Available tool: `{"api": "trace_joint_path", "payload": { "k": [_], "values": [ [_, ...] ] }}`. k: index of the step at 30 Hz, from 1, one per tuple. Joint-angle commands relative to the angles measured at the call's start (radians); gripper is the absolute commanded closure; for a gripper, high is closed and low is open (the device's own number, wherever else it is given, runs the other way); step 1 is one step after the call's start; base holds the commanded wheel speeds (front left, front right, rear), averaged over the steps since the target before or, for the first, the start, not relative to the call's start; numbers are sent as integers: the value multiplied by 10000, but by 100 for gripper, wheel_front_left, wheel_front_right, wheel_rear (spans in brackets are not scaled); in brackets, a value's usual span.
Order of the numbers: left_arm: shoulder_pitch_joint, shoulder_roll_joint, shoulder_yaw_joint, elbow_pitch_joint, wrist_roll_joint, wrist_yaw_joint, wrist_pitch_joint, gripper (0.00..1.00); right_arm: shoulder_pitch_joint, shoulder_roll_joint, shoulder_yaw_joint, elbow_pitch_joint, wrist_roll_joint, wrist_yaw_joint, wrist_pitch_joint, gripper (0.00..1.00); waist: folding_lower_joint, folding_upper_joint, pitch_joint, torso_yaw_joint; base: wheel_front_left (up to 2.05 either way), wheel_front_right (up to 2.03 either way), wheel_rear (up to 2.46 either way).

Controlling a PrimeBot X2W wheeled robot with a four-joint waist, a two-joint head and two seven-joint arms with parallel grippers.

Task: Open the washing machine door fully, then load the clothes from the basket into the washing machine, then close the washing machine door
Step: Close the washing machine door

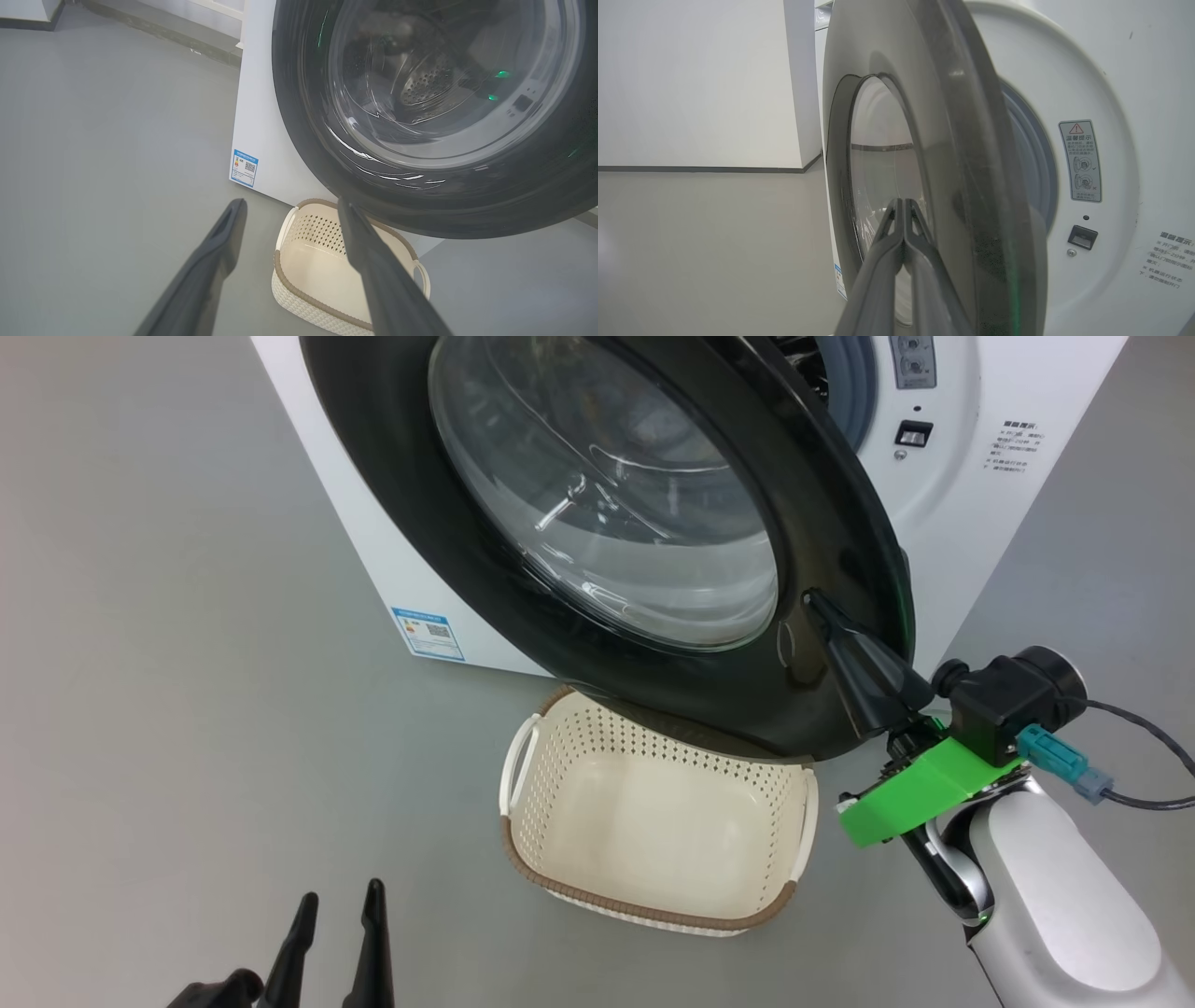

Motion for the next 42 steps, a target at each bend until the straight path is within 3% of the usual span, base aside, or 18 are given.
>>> {"api": "trace_joint_path", "payload": {
  "k": [1, 32, 42],
  "values": [
    [-380, 35, 336, -206, -137, -5, -65, 0, -241, -33, 105, -260, -6, 90, -48, 100, 0, 0, 66, -36, 0, 0, 0],
    [-922, 35, 586, -183, 15, -375, -65, 0, -1737, -506, 160, -224, -220, 90, -48, 100, 0, 0, 1352, -768, 0, 0, 0],
    [-1270, 35, 707, -70, 179, -585, -65, 0, -2393, -562, 3, -133, -312, 90, -48, 100, 0, 0, 1999, -702, 0, 0, 0]
  ]
}}
